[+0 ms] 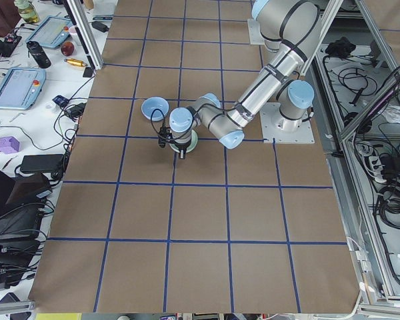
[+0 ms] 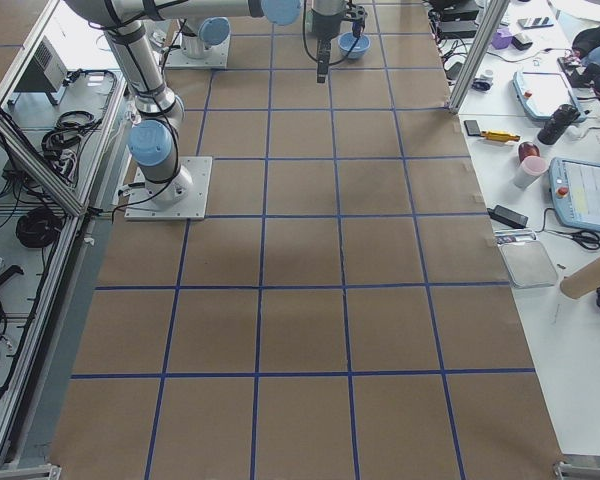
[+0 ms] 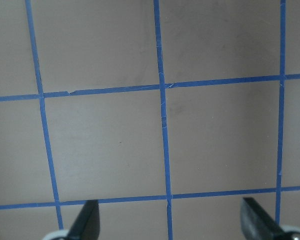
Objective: Stack green bowl on blue bowl
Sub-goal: 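Lower the left gripper and grasp the green bowl's rim, then lift the green bowl and carry it over the blue bowl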
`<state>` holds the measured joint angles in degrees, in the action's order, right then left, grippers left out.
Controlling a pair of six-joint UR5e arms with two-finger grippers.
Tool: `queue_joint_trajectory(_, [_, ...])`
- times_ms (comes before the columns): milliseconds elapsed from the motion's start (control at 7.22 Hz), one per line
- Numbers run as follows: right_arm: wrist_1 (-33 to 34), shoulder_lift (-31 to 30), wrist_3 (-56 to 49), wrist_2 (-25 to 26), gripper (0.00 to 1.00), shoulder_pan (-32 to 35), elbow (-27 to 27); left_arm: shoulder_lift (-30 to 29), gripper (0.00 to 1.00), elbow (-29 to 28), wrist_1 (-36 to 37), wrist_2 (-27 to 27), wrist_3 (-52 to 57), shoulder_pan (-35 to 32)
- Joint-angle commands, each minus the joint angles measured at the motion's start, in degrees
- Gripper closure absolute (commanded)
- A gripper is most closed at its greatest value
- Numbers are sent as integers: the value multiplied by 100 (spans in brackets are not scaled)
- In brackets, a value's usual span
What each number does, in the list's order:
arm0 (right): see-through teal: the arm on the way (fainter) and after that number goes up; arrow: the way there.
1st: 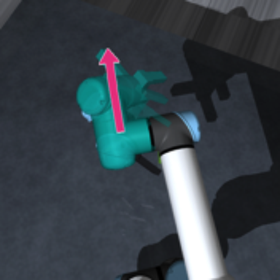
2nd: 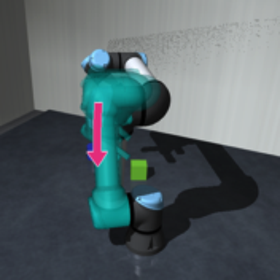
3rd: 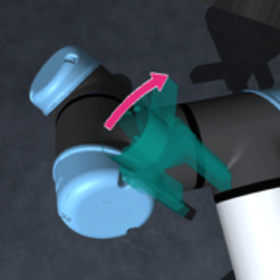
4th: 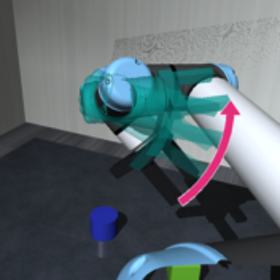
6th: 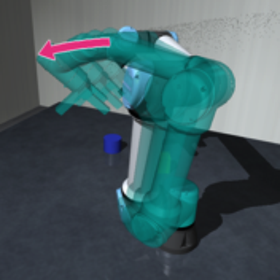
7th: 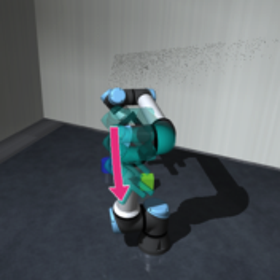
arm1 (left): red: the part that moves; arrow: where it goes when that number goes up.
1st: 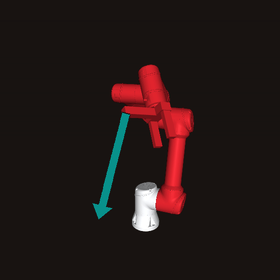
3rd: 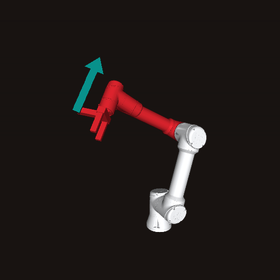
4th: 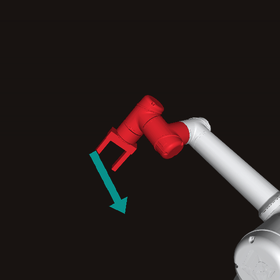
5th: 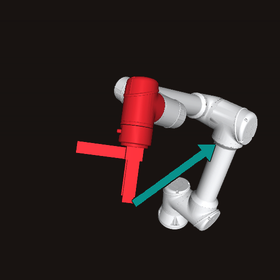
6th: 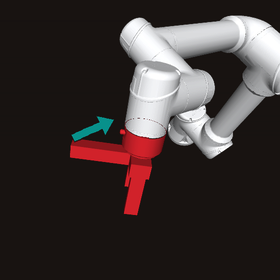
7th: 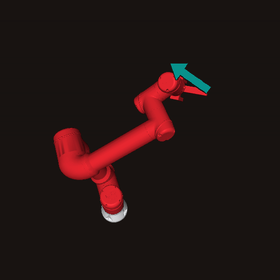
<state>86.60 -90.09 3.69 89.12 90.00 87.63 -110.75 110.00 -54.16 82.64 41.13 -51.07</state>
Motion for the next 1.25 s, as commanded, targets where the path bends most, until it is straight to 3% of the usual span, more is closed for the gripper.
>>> queue_joint_trajectory(0, [-3,0,0,0,0,0,0,80,93,-14,2,-10,18,0])
queue_joint_trajectory(277, [-3,0,0,0,0,0,0,264,93,-362,-207,7,-26,-113])
queue_joint_trajectory(415, [-3,0,0,0,0,0,0,317,93,-731,-809,-10,-148,-332])
queue_joint_trajectory(554, [-3,0,0,0,0,0,0,326,93,-1013,-946,15,-506,-786])
queue_joint_trajectory(831, [-3,0,0,0,0,0,0,300,93,-1218,-1077,60,-1446,-1640])
queue_joint_trajectory(1108, [-3,0,0,0,0,0,9,64,93,-1419,-1070,-19,-1845,-1749])
